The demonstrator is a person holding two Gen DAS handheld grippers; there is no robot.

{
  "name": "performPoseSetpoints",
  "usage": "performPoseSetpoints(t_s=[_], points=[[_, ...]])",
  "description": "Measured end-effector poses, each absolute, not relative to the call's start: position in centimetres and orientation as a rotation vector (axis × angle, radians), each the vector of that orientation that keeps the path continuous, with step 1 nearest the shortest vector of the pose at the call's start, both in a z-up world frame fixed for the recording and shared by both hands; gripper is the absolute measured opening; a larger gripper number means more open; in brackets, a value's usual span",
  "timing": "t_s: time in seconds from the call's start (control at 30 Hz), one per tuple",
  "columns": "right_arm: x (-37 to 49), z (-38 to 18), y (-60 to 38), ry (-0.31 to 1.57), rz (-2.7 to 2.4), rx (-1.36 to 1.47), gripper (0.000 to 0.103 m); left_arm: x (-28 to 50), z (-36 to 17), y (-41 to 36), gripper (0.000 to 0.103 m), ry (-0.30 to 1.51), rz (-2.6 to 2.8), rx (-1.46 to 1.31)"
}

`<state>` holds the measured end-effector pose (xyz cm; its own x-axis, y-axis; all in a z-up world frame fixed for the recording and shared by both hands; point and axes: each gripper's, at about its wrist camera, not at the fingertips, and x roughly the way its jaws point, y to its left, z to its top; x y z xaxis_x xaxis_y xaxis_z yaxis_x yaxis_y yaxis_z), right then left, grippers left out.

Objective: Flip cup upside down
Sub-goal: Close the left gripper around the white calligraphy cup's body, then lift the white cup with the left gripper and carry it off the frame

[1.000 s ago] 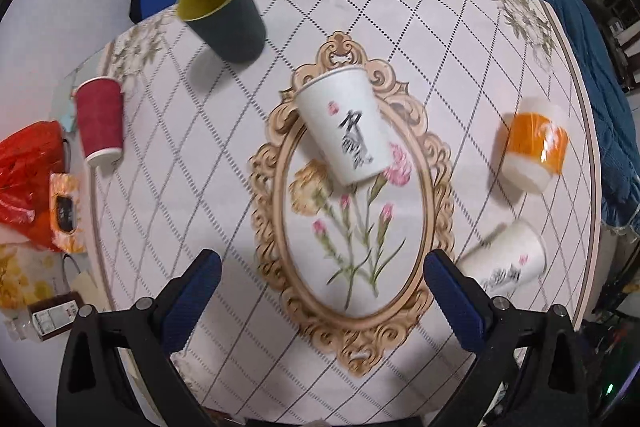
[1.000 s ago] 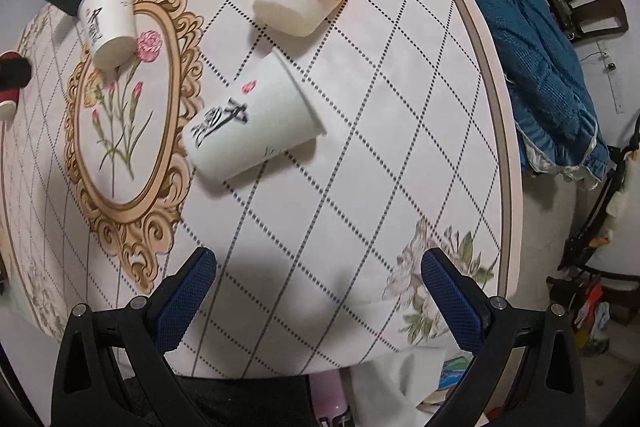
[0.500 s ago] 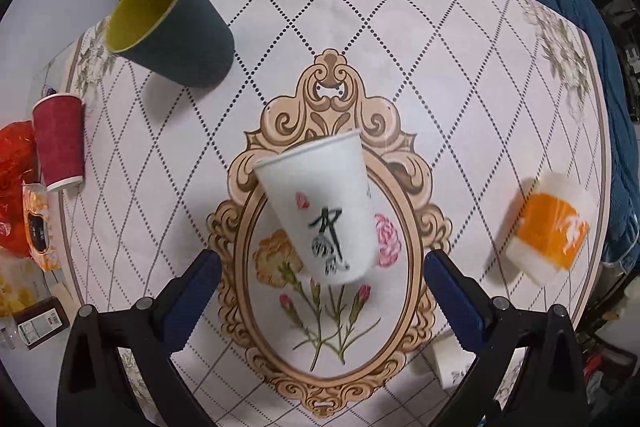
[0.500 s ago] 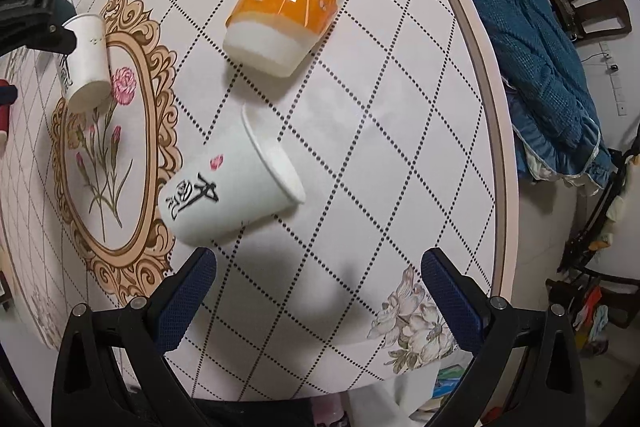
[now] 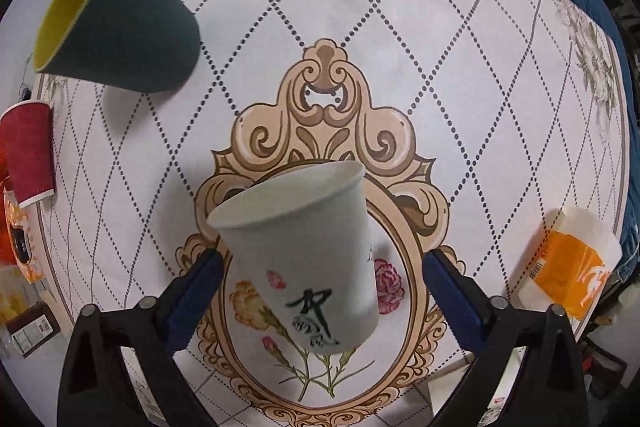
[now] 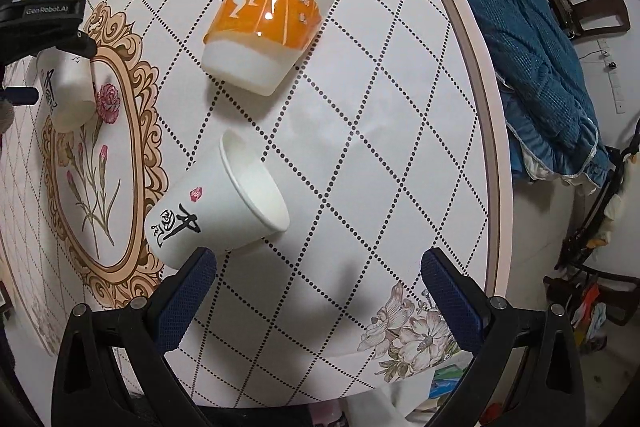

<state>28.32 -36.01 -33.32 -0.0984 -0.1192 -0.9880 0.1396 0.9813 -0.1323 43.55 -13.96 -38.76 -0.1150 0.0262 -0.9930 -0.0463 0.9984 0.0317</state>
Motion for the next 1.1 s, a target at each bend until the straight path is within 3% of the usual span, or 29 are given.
performPoseSetpoints(t_s=[0.03, 0.13, 0.17, 0.67, 1.1], points=[[28.4, -33.3, -36.0, 1.655, -0.217, 0.017, 0.103, 43.7, -39.1, -14.1, 0.094, 1.689, 0.060, -0.011], [28.7, -33.3, -36.1, 1.653, -0.218, 0.014, 0.103, 43.9, -39.8, -14.0, 0.075, 1.692, 0.057, 0.007], [28.7, -33.3, -36.1, 1.653, -0.218, 0.016, 0.103, 43.9, -40.0, -13.9, 0.065, 1.693, 0.057, 0.013], [28.2, -33.8, -36.0, 1.658, -0.223, 0.026, 0.103, 41.9, -38.6, -15.1, 0.062, 1.600, 0.004, 0.179], [25.7, -32.8, -32.4, 1.620, -0.169, 0.039, 0.103, 30.6, -36.5, -12.3, 0.062, 1.667, -0.072, 0.233]])
